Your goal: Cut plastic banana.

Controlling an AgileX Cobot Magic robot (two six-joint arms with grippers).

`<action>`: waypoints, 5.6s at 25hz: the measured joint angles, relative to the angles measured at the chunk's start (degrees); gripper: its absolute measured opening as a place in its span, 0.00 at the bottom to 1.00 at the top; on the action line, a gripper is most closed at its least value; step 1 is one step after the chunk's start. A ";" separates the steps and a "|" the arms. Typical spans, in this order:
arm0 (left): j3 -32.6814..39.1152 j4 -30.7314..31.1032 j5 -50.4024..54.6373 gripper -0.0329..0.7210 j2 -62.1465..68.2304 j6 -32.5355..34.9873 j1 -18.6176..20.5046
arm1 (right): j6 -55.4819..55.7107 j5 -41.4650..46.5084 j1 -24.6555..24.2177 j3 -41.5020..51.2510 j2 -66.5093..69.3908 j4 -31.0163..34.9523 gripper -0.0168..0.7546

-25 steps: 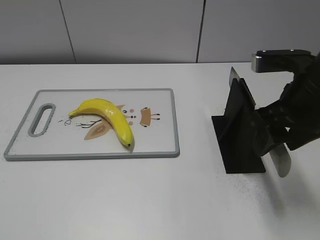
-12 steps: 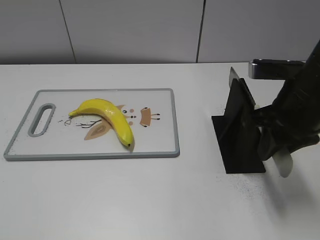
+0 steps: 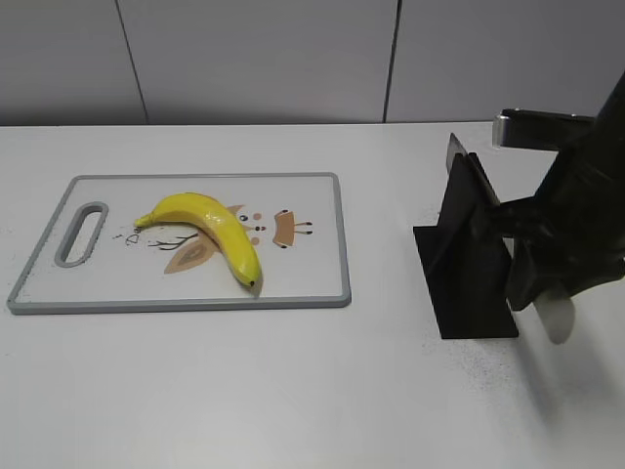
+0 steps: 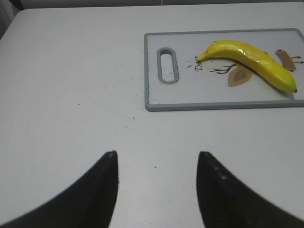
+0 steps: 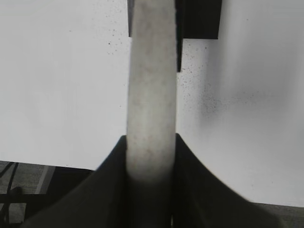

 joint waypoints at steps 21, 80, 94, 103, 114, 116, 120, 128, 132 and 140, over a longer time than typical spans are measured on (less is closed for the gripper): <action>0.00 0.00 0.00 0.73 0.00 0.00 0.00 | -0.55 11.41 0.11 -14.42 -8.94 -2.73 0.24; -50.11 -23.94 -9.17 0.67 96.25 79.97 -9.54 | -100.31 10.30 0.11 -51.77 29.68 26.21 0.24; -50.11 -23.88 -7.97 0.07 96.25 80.19 -9.54 | -100.38 8.36 0.11 -51.77 29.73 27.54 0.24; -50.11 -23.81 -8.01 0.04 98.25 78.67 -11.88 | -100.34 7.66 0.18 -52.26 32.91 17.58 0.24; -50.28 -23.27 -11.74 0.04 104.18 76.74 -12.93 | -100.36 3.33 0.54 -52.26 35.57 14.20 0.24; -50.48 -23.09 -13.16 0.04 106.75 76.46 -12.93 | -100.48 1.65 0.54 -52.30 37.72 14.14 0.24; -50.57 -22.95 -15.13 0.04 115.53 76.26 -12.88 | -100.61 0.60 0.56 -53.41 45.66 14.14 0.24; -51.98 -24.55 -15.04 0.05 122.02 74.79 -12.57 | -100.31 1.70 0.18 -56.41 49.43 14.13 0.24; -51.28 -23.74 -14.50 0.04 120.51 74.07 -12.63 | -99.37 5.93 0.35 -60.07 49.72 13.45 0.24; -50.77 -22.04 -13.31 0.04 113.24 73.50 -12.74 | -97.71 11.90 0.54 -67.61 48.29 12.97 0.24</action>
